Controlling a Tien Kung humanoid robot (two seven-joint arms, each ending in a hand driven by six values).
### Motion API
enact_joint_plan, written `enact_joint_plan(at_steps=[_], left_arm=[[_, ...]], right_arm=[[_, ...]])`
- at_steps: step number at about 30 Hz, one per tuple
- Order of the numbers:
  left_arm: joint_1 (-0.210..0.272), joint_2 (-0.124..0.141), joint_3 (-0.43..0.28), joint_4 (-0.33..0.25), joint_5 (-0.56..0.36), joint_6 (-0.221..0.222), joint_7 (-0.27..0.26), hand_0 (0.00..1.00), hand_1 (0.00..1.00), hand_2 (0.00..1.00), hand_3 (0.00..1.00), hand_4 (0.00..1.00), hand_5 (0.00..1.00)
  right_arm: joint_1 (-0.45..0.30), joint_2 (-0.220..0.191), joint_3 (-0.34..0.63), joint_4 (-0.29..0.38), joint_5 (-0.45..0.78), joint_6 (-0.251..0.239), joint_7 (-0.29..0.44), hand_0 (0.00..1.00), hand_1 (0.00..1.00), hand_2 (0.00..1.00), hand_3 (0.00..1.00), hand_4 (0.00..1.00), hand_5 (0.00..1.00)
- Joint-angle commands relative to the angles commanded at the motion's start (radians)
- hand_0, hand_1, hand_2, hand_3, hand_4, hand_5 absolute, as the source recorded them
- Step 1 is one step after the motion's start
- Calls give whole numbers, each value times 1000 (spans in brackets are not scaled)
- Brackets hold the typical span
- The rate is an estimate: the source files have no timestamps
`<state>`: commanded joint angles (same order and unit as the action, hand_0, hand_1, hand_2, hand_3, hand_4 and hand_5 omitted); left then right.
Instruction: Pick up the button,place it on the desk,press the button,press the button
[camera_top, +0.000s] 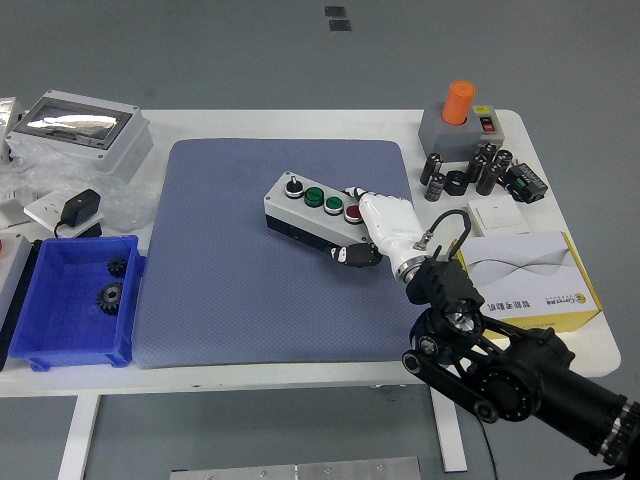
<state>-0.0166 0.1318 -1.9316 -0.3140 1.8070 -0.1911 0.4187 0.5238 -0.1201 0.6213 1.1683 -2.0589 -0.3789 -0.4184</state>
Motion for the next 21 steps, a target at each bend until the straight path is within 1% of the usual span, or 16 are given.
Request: enact_joint_plan(at_steps=[3, 6, 7, 10, 14, 18, 19, 21], left_arm=[[4, 1, 8, -6, -16, 4, 15, 847, 841, 804, 889, 998, 941], [7, 1, 14, -11, -26, 8, 25, 847, 841, 804, 889, 998, 941], [9, 1, 15, -12, -28, 9, 27, 846, 839, 802, 889, 998, 942], [10, 0, 17, -13, -31, 11, 31, 846, 839, 802, 889, 998, 942], [7, -3, 15, -12, -27, 10, 27, 846, 840, 803, 890, 998, 944], [5, -5, 12, -11, -21, 9, 22, 846, 840, 803, 890, 998, 944], [5, -5, 12, -11, -21, 9, 22, 846, 839, 802, 891, 998, 946], [5, -5, 12, -12, -22, 9, 23, 846, 839, 802, 891, 998, 946]], right_arm=[[-2, -10, -1, 9, 30, -15, 55, 47, 253, 381, 508, 300, 2], [-6, -27, -10, 32, 74, -8, 121, 47, 253, 381, 508, 300, 2], [-6, -37, -21, 45, 85, -1, 151, 51, 252, 384, 501, 282, 2], [-2, -61, -81, 69, 104, 5, 241, 51, 252, 384, 501, 282, 2], [10, -73, -164, 65, 115, -3, 331, 60, 248, 383, 496, 271, 2], [22, -73, -230, 40, 112, -35, 354, 60, 248, 383, 496, 271, 2], [25, -71, -240, 35, 112, -42, 357, 74, 250, 388, 502, 236, 2], [29, -67, -251, 25, 110, -52, 362, 74, 250, 388, 502, 236, 2]])
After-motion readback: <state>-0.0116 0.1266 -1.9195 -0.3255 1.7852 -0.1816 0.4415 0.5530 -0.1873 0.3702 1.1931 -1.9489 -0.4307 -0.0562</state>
